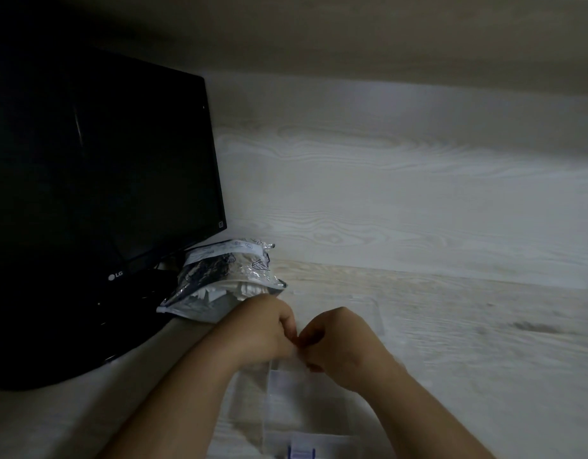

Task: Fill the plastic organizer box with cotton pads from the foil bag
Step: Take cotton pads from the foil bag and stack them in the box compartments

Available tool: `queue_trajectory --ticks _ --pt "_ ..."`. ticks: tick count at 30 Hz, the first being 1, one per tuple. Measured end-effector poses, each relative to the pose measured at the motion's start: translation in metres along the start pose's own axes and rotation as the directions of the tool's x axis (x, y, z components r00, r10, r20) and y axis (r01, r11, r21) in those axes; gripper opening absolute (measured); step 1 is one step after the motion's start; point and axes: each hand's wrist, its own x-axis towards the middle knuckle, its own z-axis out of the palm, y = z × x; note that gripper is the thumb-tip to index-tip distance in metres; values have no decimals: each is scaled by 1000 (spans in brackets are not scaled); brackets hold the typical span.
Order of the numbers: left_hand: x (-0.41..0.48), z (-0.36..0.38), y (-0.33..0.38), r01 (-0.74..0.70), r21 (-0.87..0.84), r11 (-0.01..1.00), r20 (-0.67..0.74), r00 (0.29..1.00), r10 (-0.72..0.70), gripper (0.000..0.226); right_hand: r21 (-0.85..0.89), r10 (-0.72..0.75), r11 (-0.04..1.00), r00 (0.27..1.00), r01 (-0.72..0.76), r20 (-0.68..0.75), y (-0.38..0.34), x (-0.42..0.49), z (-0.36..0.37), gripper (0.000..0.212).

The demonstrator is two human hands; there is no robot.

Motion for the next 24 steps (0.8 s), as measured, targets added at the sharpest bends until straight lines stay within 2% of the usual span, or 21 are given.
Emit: queue_trajectory --ticks 5,9,17,21,24 --pt "-3 -2 -3 55 138 989 -16 998 -54 15 -37 -7 999 1000 9 30 3 4 1 13" --pt "-4 0 0 57 243 968 6 998 -61 6 -114 -2 993 998 9 57 1 6 3 21" --pt "1 7 1 41 387 921 79 994 -78 20 -169 24 986 994 -5 111 4 10 9 22" --pt "2 8 -4 11 377 926 64 997 -38 16 -180 0 983 993 21 114 6 10 7 25" --pt "1 1 -7 12 208 978 35 999 -19 6 -159 -23 987 997 34 73 6 6 0 28"
